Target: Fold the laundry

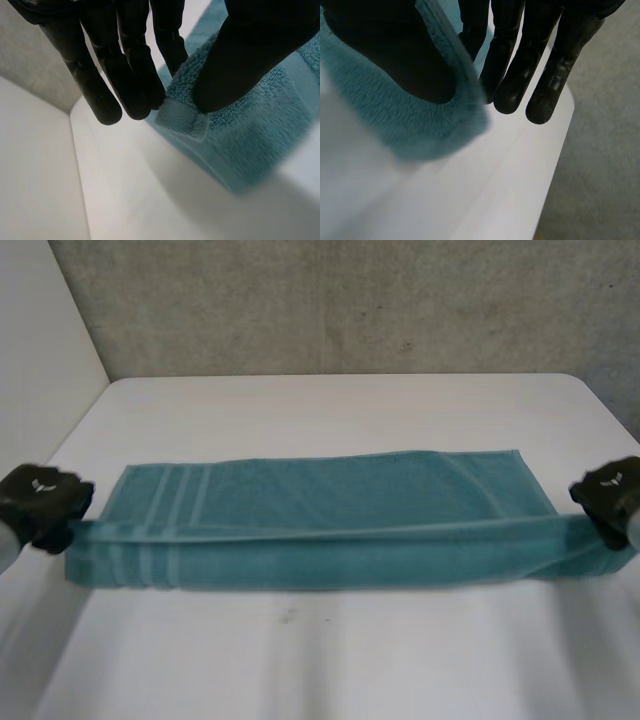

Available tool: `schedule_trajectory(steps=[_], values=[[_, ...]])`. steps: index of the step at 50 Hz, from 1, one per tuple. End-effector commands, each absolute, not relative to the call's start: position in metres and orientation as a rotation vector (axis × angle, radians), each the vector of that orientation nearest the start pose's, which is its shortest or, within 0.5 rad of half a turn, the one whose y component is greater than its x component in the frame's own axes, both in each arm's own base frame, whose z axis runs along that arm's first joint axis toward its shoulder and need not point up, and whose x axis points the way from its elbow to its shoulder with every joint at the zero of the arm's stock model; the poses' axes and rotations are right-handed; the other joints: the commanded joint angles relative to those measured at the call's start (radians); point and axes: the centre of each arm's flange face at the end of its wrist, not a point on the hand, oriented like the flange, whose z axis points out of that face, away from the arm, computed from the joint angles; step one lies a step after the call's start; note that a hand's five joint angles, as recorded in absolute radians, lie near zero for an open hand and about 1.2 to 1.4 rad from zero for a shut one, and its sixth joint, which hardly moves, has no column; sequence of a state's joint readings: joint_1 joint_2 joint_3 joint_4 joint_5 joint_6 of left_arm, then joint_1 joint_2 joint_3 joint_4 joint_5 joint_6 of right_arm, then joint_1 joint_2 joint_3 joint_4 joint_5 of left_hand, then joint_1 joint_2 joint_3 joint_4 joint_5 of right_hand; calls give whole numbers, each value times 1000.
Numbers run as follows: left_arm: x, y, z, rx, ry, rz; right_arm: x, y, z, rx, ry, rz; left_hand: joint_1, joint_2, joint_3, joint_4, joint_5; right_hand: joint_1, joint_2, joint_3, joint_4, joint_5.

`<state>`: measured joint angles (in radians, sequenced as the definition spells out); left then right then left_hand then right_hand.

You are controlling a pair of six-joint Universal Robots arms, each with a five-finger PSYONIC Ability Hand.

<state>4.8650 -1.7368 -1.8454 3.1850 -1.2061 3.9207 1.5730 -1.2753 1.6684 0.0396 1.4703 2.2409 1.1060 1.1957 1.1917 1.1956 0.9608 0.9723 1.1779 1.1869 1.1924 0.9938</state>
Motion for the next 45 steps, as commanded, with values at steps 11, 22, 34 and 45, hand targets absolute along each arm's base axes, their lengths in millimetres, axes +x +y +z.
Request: schedule_trajectory(steps=[11, 22, 34, 45], values=[[-161, -424, 152, 874, 1952, -1797, 203, -420, 154, -1267, 2510, -2168, 290, 201, 205, 201, 261, 424, 218, 209, 204, 228], [-164, -442, 133, 870, 1935, -1798, 230, -444, 120, -1346, 2440, -2202, 290, 201, 205, 201, 261, 424, 218, 209, 204, 228], [-185, -435, 132, 907, 1846, -1879, 233, -456, 132, -1230, 2389, -2427, -691, -781, -777, -781, -720, -798, -1003, -1012, -1018, -994], [-194, -404, 166, 989, 1734, -1862, 221, -445, 219, -838, 2251, -2576, -875, -965, -961, -964, -904, -798, -1003, -1012, -1018, -994]])
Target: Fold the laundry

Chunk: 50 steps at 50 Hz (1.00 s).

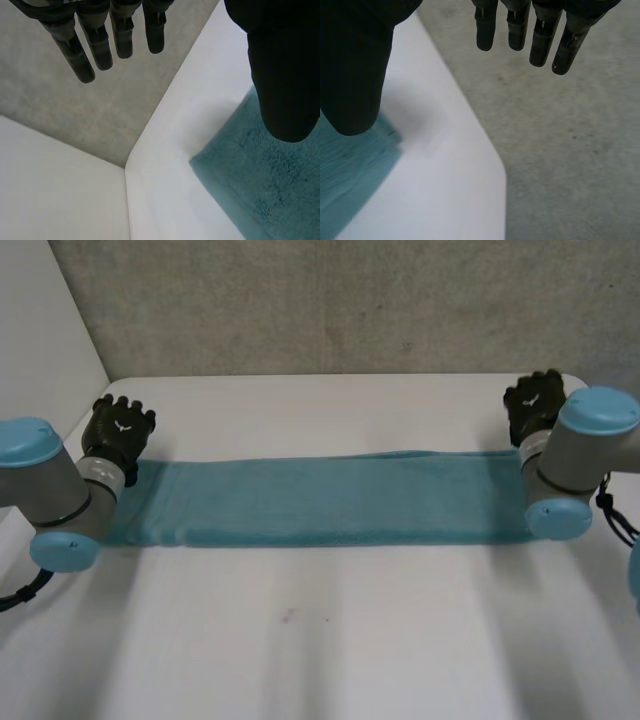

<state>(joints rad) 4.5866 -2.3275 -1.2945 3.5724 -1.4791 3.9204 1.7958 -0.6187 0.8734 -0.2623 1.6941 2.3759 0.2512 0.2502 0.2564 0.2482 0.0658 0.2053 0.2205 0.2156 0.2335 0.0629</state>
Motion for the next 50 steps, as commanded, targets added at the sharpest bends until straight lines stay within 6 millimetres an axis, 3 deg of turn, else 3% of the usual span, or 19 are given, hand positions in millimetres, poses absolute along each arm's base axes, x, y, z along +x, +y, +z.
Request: schedule_trajectory(steps=[1, 6, 11, 12, 16, 19, 24, 29, 31, 46, 49, 50], values=[[-193, -401, 170, 984, 1731, -1866, 220, -442, 224, -817, 2243, -2577, -20, -19, -25, -17, -9, -31, -46, -41, -59, -63], [-187, -375, 192, 963, 1730, -1876, 214, -417, 242, -832, 2241, -2486, -20, -19, -25, -17, -9, -31, -46, -41, -59, -63], [-185, -358, 194, 957, 1769, -1880, 191, -395, 238, -899, 2366, -2296, -20, -19, -25, -17, -9, -31, -46, -41, -59, -63], [-186, -349, 193, 949, 1807, -1885, 181, -381, 229, -934, 2446, -2146, -20, -19, -25, -17, -9, -31, -46, -41, -59, -63], [-187, -327, 195, 831, 1989, -1974, 167, -363, 204, -934, 2584, -1880, -14, -13, -19, -11, -3, 76, 61, 66, 48, 44], [-187, -321, 192, 751, 2103, -2008, 152, -357, 187, -876, 2654, -1746, -11, -10, -16, -8, 0, 231, 216, 221, 203, 199], [-189, -316, 187, 633, 2272, -2059, 143, -356, 170, -856, 2635, -1691, -2, -1, -8, 1, 8, 379, 363, 368, 350, 347], [-189, -316, 186, 639, 2282, -2062, 135, -365, 156, -853, 2573, -1729, 0, 2, -5, 4, 11, 446, 431, 436, 418, 414], [-189, -317, 186, 635, 2278, -2067, 131, -373, 139, -851, 2540, -1735, 0, 2, -5, 4, 11, 534, 518, 523, 505, 502], [-189, -313, 179, 642, 2302, -2045, 128, -385, 117, -863, 2548, -1716, 0, 2, -5, 4, 11, 608, 592, 597, 579, 576], [-189, -313, 179, 642, 2302, -2045, 127, -386, 114, -862, 2554, -1708, 0, 2, -5, 4, 11, 768, 753, 758, 740, 736], [-189, -313, 179, 642, 2300, -2047, 126, -387, 115, -858, 2552, -1721, 0, 2, -5, 4, 11, 1124, 1109, 1114, 1096, 1092]])
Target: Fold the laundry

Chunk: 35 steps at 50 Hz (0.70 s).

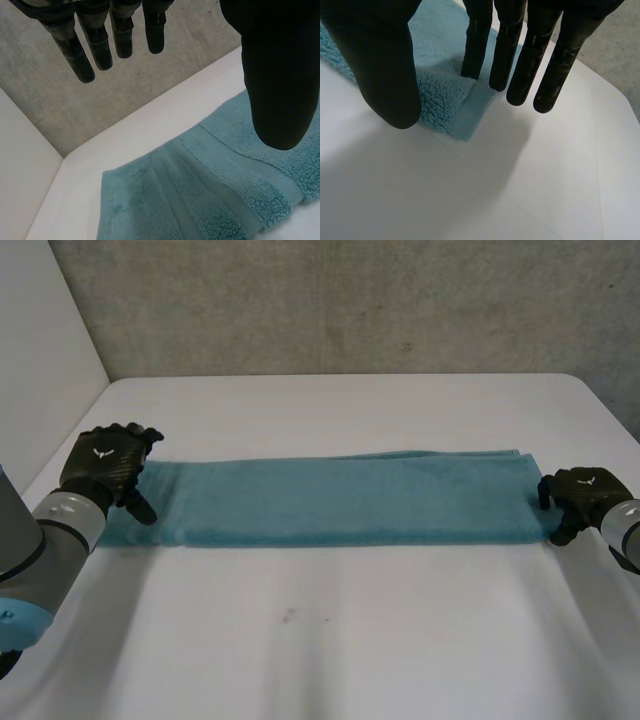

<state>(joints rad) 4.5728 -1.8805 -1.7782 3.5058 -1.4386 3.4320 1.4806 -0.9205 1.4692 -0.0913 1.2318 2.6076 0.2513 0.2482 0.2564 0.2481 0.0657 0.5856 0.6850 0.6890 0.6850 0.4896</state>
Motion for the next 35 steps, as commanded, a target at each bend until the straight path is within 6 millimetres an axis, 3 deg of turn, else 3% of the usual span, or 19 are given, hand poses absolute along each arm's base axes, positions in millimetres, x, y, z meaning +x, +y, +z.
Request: schedule_trajectory(steps=[1, 5, 8, 11, 13, 14, 16, 19, 22, 28, 31, 32, 33, 34, 35], values=[[-189, -313, 179, 642, 2300, -2047, 126, -387, 115, -858, 2552, -1721, 0, 4, -5, 4, 11, 747, 648, 644, 648, 669], [-189, -312, 178, 642, 2305, -2042, 118, -396, 118, -833, 2549, -1801, 0, 4, -5, 4, 11, 811, 711, 707, 711, 732], [-189, -311, 179, 642, 2305, -2042, 98, -405, 127, -751, 2611, -1900, -3, 1, -8, 1, 9, 811, 711, 707, 711, 732], [-189, -310, 179, 642, 2305, -2042, 69, -414, 141, -637, 2732, -2005, -5, -2, -11, -2, 6, 811, 711, 707, 711, 732], [-189, -310, 179, 642, 2305, -2042, 62, -416, 144, -610, 2754, -2026, -5, -2, -11, -2, 6, 811, 711, 707, 711, 732], [-189, -310, 179, 642, 2305, -2042, 37, -424, 153, -532, 2830, -2084, -5, -2, -11, -2, 6, 811, 711, 707, 711, 732], [-189, -310, 179, 641, 2305, -2041, 22, -430, 159, -505, 2869, -2127, -5, -2, -11, -2, 6, 811, 711, 707, 711, 732], [-188, -310, 179, 639, 2304, -2040, 7, -437, 169, -528, 2913, -2194, -5, -2, -11, -2, 6, 811, 711, 707, 711, 732], [-188, -310, 179, 640, 2305, -2038, 3, -445, 187, -659, 2930, -2301, -5, -2, -11, -2, 6, 811, 711, 707, 711, 732], [-188, -309, 178, 641, 2307, -2036, 27, -450, 204, -761, 2827, -2394, -5, -2, -11, -2, 6, 811, 711, 707, 711, 732], [-187, -308, 179, 638, 2305, -2037, 107, -443, 229, -869, 2522, -2486, -5, -2, -11, -2, 6, 811, 711, 707, 711, 732], [-187, -308, 179, 638, 2305, -2037, 107, -443, 229, -869, 2521, -2487, -5, -2, -11, -2, 6, 811, 711, 707, 711, 732], [-187, -308, 180, 638, 2303, -2039, 157, -431, 242, -957, 2344, -2511, -5, -2, -11, -2, 6, 811, 711, 707, 711, 732], [-187, -309, 181, 637, 2298, -2044, 178, -424, 246, -998, 2269, -2516, -5, -2, -11, -2, 6, 811, 711, 707, 711, 732], [-187, -308, 181, 638, 2300, -2042, 178, -424, 246, -998, 2268, -2516, -5, -2, -11, -2, 6, 811, 711, 707, 711, 732]])
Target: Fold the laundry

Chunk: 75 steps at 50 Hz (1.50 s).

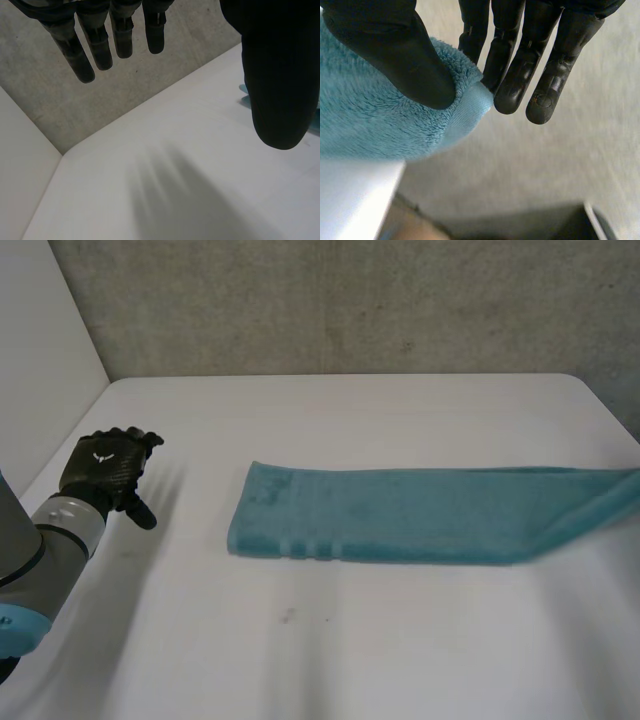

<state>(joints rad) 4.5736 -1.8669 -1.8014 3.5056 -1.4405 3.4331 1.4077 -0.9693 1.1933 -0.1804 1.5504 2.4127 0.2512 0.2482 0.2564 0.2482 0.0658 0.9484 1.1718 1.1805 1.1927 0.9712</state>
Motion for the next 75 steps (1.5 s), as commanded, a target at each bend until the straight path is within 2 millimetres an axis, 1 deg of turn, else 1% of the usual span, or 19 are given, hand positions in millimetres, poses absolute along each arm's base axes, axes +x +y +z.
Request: schedule_trajectory(steps=[1, 2, 6, 10, 12, 13, 17, 22, 24, 25, 30, 34, 40, 46, 47, 51, 62, 70, 75], values=[[-187, -308, 181, 638, 2300, -2042, 196, -418, 250, 822, -1748, 2004, -5, -2, -11, -2, 6, 448, 224, 216, 204, 250], [-187, -308, 181, 636, 2299, -2041, 252, -394, 260, 968, -1688, 2134, -5, -2, -11, -2, 6, 448, 224, 216, 204, 250], [-186, -308, 181, 632, 2297, -2042, 314, -359, 260, 1170, -1617, 2276, -5, -2, -11, -2, 6, 448, 224, 216, 204, 250], [-185, -308, 181, 630, 2300, -2038, 393, -304, 232, 1476, -1566, 2402, -5, -2, -11, -2, 6, 448, 224, 216, 204, 250], [-185, -308, 181, 629, 2300, -2037, 403, -296, 227, 1517, -1561, 2412, -5, -2, -11, -2, 6, 448, 224, 216, 204, 250], [-185, -308, 181, 629, 2300, -2037, 426, -272, 206, 1641, -1561, 2415, -8, -5, -13, -5, 3, 448, 224, 216, 204, 250], [-185, -308, 181, 627, 2300, -2036, 451, -241, 171, 1795, -1589, 2382, -8, -5, -14, -5, 3, 448, 224, 216, 204, 250], [-184, -308, 180, 627, 2303, -2033, 460, -228, 144, 1857, -1621, 2329, -8, -5, -14, -5, 3, 448, 224, 216, 204, 250], [-186, -307, 180, 632, 2304, -2035, 459, -228, 138, 1867, -1644, 2305, -8, -5, -14, -5, 3, 239, 16, 7, -5, 42], [-187, -306, 180, 638, 2305, -2037, 458, -228, 137, 1864, -1653, 2295, -8, -5, -14, -5, 3, -155, -378, -387, -399, -352], [-189, -305, 180, 648, 2304, -2042, 451, -238, 147, 1776, -1679, 2294, -11, -8, -16, -8, 0, -774, -997, -1006, -1018, -971], [-192, -305, 183, 658, 2296, -2056, 428, -250, 195, 1515, -1787, 2349, -11, -8, -16, -8, 0, -774, -997, -1006, -1018, -971], [-226, -296, 196, 817, 2260, -2172, 363, -276, 220, 1180, -2067, 2302, -8, -5, -14, -5, 3, -774, -997, -1006, -1018, -971], [-252, -294, 201, 915, 2234, -2235, 321, -284, 209, 1065, -2239, 2138, 0, 3, -5, 3, 11, -774, -997, -1006, -1018, -971], [-261, -295, 200, 945, 2233, -2249, 290, -289, 191, 1000, -2359, 1980, 3, 6, -2, 6, 14, -774, -997, -1006, -1018, -971], [-286, -293, 202, 1022, 2246, -2268, 261, -291, 167, 937, -2456, 1840, 0, 4, -5, 4, 11, -752, -976, -984, -996, -950], [-302, -292, 198, 1013, 2475, -2159, 227, -299, 132, 869, -2521, 1793, -8, -5, -14, -5, 3, -306, -530, -538, -551, -504], [-296, -291, 205, 861, 2596, -2187, 215, -313, 129, 807, -2463, 1839, -5, -2, -11, -2, 6, 447, 224, 215, 203, 250], [-288, -285, 209, 828, 2608, -2180, 211, -321, 127, 786, -2458, 1840, -5, -2, -11, -2, 6, 448, 224, 216, 204, 250]])
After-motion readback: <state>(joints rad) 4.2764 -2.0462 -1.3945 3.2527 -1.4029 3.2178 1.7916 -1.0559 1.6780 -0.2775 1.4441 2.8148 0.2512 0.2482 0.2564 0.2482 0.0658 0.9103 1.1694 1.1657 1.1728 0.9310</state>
